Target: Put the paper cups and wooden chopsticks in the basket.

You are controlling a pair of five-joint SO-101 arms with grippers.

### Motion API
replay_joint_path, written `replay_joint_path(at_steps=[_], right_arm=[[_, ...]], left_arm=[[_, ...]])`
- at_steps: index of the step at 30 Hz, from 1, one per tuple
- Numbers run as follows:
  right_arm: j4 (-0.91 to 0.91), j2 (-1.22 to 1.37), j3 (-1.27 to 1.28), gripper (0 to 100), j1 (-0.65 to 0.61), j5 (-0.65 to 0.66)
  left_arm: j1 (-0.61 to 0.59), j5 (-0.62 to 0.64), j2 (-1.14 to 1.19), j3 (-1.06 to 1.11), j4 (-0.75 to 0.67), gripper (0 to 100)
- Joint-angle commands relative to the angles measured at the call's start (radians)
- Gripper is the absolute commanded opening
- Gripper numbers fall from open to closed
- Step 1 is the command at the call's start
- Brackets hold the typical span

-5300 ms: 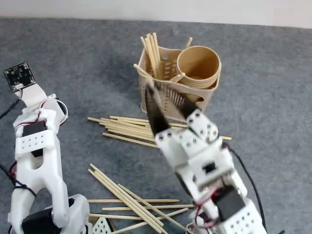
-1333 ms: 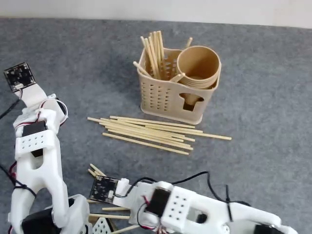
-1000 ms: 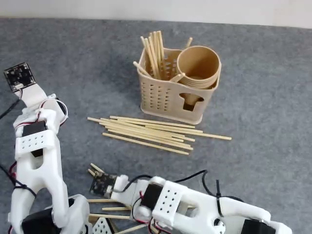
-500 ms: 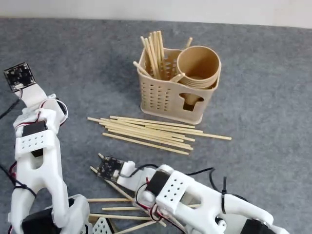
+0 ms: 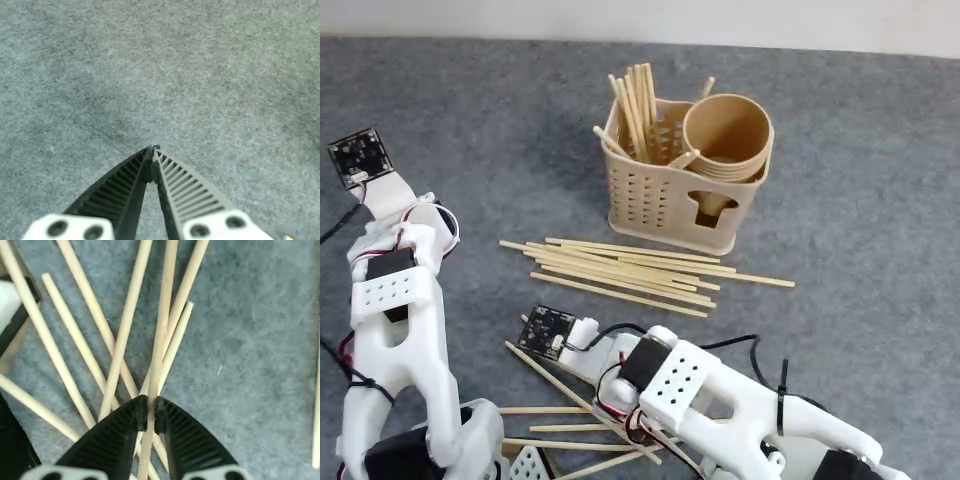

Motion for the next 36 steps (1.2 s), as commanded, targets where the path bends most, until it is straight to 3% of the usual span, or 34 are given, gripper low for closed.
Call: replay_joint_path(at_steps=[1, 11, 20, 23, 27, 36], right_arm=[[0.059, -0.031, -0.122, 0.5, 0.067, 0.008], [0.139, -0.444, -0.182, 0.5, 0.186, 0.006], [0.108, -0.670, -0.183, 0.5, 0.211, -0.083], [0.053, -0.713, -0.180, 0.5, 0.274, -0.095], [-0.012, -0.687, -0.130, 0.5, 0.374, -0.114], [-0.027, -0.331, -0.077, 0.5, 0.372, -0.112]], left_arm=[[-0.008, 0.002, -0.025, -0.005, -0.018, 1], [-0.008, 0.002, -0.025, -0.005, -0.018, 1], [-0.008, 0.002, -0.025, -0.005, -0.018, 1], [-0.008, 0.002, -0.025, -0.005, -0.018, 1], [-0.008, 0.002, -0.025, -0.005, -0.018, 1], [-0.008, 0.002, -0.025, -0.005, -0.018, 1]])
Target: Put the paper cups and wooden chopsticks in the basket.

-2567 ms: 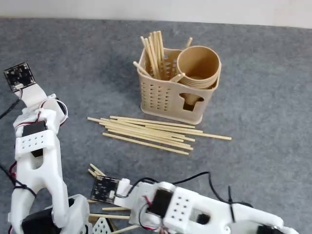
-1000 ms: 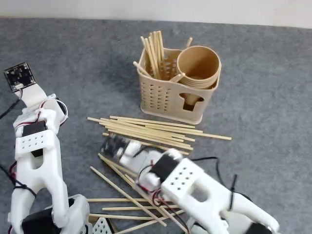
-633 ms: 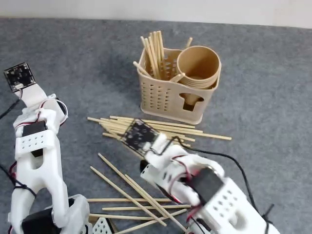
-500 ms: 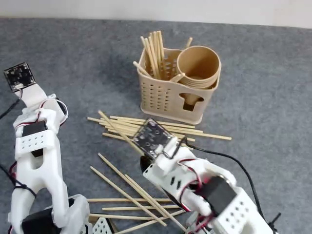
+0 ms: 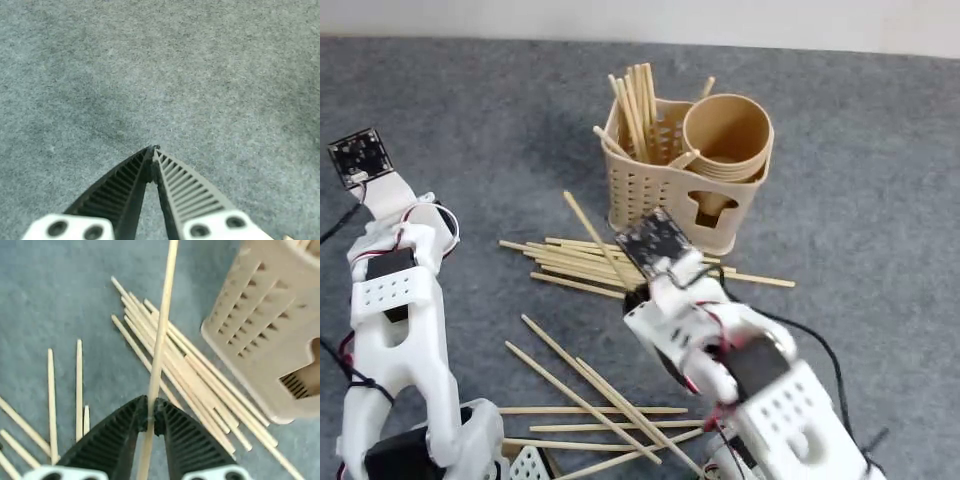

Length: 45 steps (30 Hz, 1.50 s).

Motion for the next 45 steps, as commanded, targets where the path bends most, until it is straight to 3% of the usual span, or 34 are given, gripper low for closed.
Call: replay_joint_path(at_steps=[1, 13, 20, 27, 41, 45], right_arm=[[-0.021, 0.183, -0.010, 0.5, 0.008, -0.002], [0.090, 0.536, -0.139, 1.2, 0.008, 0.137], [0.084, 0.638, -0.217, 13.9, 0.007, 0.080], [0.008, 0.751, -0.262, 13.9, -0.074, 0.055], [-0.114, 0.920, -0.266, 13.7, -0.015, 0.061], [-0.114, 0.946, -0.266, 4.6, -0.008, 0.064]], left_arm=[[-0.008, 0.002, -0.025, -0.005, -0.018, 1], [-0.008, 0.002, -0.025, -0.005, -0.018, 1], [-0.008, 0.002, -0.025, -0.005, -0.018, 1], [-0.008, 0.002, -0.025, -0.005, -0.018, 1], [-0.008, 0.002, -0.025, -0.005, -0.018, 1], [-0.008, 0.002, -0.025, -0.005, -0.018, 1]])
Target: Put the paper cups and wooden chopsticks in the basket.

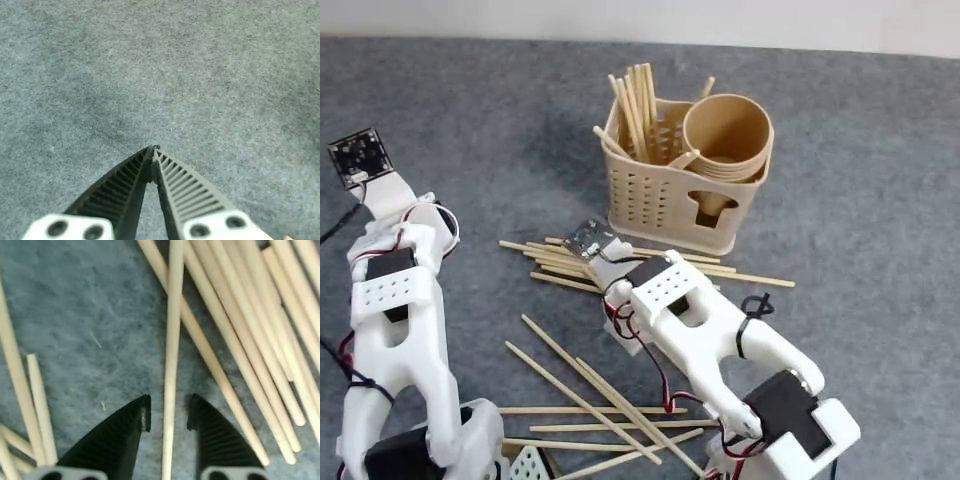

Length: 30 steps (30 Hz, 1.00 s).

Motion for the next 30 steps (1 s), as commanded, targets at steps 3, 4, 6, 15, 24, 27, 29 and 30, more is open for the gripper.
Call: replay_joint_path(at_steps=[3, 4, 6, 15, 24, 27, 29, 30], right_arm=[[-0.001, -0.035, -0.050, 0.8, 0.015, 0.018], [0.018, -0.064, -0.050, 0.6, 0.015, 0.035], [0.053, -0.147, -0.042, 0.5, 0.016, 0.046], [0.096, -0.552, 0.062, 0.5, 0.016, 0.048], [0.093, -0.961, 0.084, 0.5, 0.016, -0.002], [0.042, -1.076, 0.084, 0.5, 0.016, -0.020], [-0.010, -1.130, 0.084, 0.5, 0.016, -0.020], [-0.039, -1.145, 0.084, 0.5, 0.016, -0.020]], left_arm=[[-0.008, 0.002, -0.025, -0.005, -0.018, 1], [-0.008, 0.002, -0.025, -0.005, -0.018, 1], [-0.008, 0.002, -0.025, -0.005, -0.018, 1], [-0.008, 0.002, -0.025, -0.005, -0.018, 1], [-0.008, 0.002, -0.025, -0.005, -0.018, 1], [-0.008, 0.002, -0.025, -0.005, -0.018, 1], [-0.008, 0.002, -0.025, -0.005, -0.018, 1], [-0.008, 0.002, -0.025, -0.005, -0.018, 1]])
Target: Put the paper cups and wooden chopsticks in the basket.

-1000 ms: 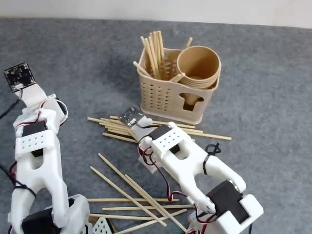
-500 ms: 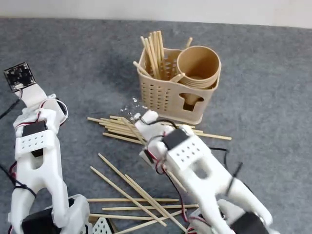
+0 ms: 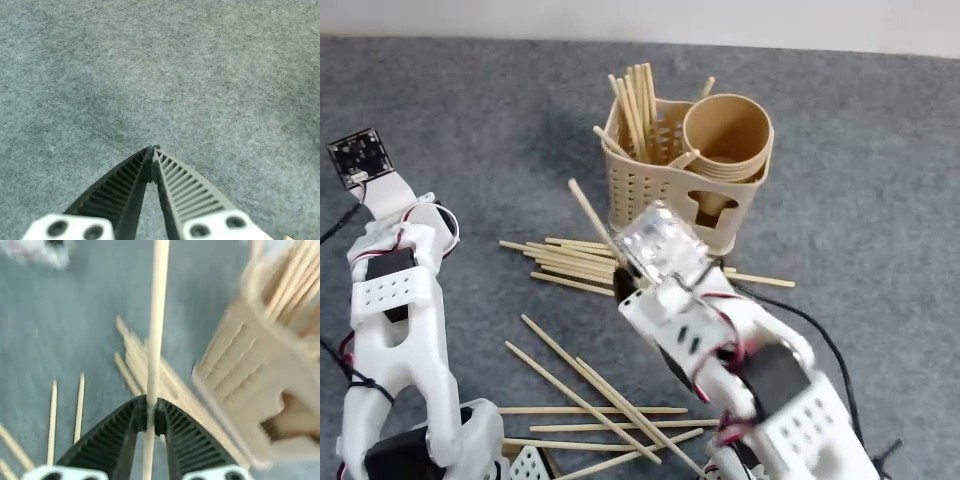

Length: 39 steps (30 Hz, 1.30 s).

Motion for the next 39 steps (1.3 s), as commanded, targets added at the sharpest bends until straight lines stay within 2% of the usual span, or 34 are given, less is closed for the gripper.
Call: replay_joint_path(at_steps=[1, 14, 17, 20, 23, 29, 39], right_arm=[[-0.104, -0.088, -0.018, 0.5, 0.012, -0.009], [-0.734, -0.091, -0.019, 0.5, 0.013, -0.008], [-0.820, -0.059, -0.019, 0.5, 0.018, 0.060], [-0.908, -0.008, -0.019, 0.5, 0.068, 0.138], [-1.001, 0.054, -0.019, 0.5, 0.140, 0.138], [-1.059, 0.183, -0.012, 0.5, 0.211, 0.138], [-1.052, 0.289, -0.008, 0.8, 0.216, 0.137]], left_arm=[[-0.007, 0.002, -0.025, -0.005, -0.018, 1], [-0.007, 0.002, -0.025, -0.005, -0.018, 1], [-0.007, 0.002, -0.025, -0.005, -0.018, 1], [-0.007, 0.002, -0.025, -0.005, -0.018, 1], [-0.007, 0.002, -0.025, -0.005, -0.018, 1], [-0.007, 0.002, -0.025, -0.005, -0.018, 1], [-0.007, 0.002, -0.025, -0.005, -0.018, 1]])
